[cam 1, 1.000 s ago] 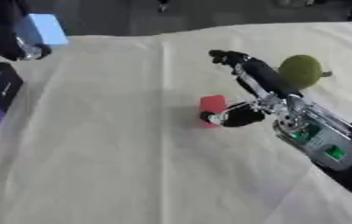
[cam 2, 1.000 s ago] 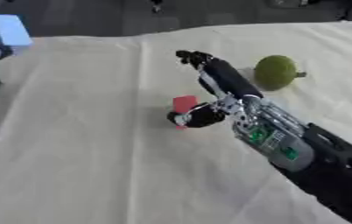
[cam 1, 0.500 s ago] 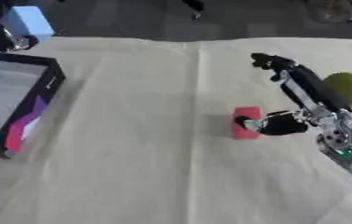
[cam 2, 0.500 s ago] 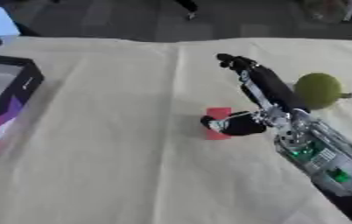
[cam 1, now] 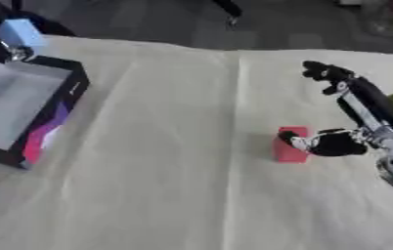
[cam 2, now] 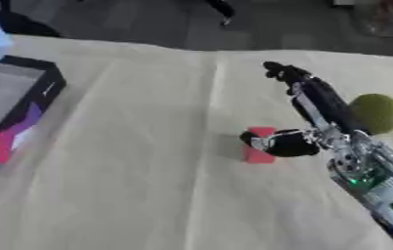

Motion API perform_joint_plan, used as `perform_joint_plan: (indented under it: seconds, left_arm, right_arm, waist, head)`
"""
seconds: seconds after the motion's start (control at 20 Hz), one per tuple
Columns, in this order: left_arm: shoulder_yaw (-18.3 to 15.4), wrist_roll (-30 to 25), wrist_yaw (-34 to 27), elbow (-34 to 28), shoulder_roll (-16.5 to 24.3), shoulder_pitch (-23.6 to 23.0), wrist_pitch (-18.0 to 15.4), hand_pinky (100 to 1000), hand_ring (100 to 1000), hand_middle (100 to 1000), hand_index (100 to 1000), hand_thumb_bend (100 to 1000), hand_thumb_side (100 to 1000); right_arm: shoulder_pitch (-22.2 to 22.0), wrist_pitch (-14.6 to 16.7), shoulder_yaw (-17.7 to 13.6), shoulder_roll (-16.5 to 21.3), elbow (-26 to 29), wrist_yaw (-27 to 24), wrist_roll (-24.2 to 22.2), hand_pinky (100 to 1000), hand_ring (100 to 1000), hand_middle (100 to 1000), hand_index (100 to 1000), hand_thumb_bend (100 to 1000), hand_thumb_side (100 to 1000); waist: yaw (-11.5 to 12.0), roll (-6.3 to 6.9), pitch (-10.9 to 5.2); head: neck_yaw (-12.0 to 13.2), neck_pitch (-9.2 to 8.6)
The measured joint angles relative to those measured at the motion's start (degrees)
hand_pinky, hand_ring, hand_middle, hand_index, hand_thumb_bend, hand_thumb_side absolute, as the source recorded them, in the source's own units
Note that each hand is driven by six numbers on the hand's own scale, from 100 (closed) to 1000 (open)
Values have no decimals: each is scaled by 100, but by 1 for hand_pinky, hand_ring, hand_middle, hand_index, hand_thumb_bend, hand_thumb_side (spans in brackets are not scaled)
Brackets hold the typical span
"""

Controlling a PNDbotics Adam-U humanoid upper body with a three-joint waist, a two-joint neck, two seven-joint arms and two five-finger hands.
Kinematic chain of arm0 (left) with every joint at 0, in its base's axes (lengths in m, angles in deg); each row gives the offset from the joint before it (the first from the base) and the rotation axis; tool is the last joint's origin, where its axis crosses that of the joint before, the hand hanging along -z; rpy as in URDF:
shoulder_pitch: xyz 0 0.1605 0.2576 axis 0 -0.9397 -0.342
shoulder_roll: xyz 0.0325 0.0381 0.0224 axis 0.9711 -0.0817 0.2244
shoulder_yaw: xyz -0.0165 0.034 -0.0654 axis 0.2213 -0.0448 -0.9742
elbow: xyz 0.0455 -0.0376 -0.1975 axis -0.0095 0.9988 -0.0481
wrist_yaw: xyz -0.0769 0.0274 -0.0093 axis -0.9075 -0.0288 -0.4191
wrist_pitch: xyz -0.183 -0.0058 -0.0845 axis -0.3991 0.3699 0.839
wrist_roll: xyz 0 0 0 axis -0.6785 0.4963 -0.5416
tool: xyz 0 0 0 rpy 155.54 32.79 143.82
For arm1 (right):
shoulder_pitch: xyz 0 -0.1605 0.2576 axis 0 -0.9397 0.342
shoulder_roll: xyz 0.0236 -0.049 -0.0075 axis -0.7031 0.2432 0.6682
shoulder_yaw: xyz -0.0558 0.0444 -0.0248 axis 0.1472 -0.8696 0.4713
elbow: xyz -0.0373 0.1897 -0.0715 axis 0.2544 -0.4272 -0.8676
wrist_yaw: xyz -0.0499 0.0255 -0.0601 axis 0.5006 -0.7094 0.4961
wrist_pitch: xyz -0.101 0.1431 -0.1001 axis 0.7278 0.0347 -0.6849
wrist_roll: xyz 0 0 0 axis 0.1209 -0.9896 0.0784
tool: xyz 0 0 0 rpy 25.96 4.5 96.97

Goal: Pick up the objects with one hand, pass them to the other hand, and then place them into the box on the other side of the table.

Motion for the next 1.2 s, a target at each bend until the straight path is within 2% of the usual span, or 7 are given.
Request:
perform_joint_plan:
  seconds: [0.2,0.3,0.35,0.5,0.7,0.9,1.2]
  left_arm:
    - [-94,138,86,500,-103,-1,-94,679,515,390,489,348,100]
    - [-96,181,140,689,-159,-3,-174,726,591,502,585,430,100]
    - [-96,187,183,769,-188,-3,-218,768,680,613,693,477,100]
    - [-92,159,391,960,-239,-1,-331,821,786,743,812,596,297]
    - [-96,169,742,1038,-277,8,-390,832,801,758,820,657,345]
    - [-143,211,912,1014,-277,18,-357,818,785,746,813,592,267]
    - [-190,347,759,634,-277,18,-237,789,742,720,779,410,172]
  right_arm:
    - [0,52,-27,-5,4,-48,45,765,885,832,958,595,183]
    - [2,89,-42,-5,6,-79,74,763,884,831,957,595,182]
    - [2,110,-53,-5,6,-100,83,763,883,830,957,595,181]
    - [3,177,-60,-5,7,-147,103,763,883,830,956,595,180]
    - [3,232,-91,-5,8,-181,116,766,883,830,956,595,181]
    - [3,278,-161,35,8,-207,64,776,883,829,953,594,190]
    - [47,338,-368,291,10,-195,-528,817,890,839,954,587,226]
  waist:
    - [-14,-17,0]
    - [-31,-23,0]
    - [-41,-24,0]
    - [-50,-24,0]
    - [-79,-24,0]
    - [-78,-24,-1]
    - [-77,-24,-5]
  head:
    - [1,-20]
    - [1,-20]
    - [1,-20]
    - [-7,-20]
    - [-78,-19]
    - [-324,35]
    - [-1172,217]
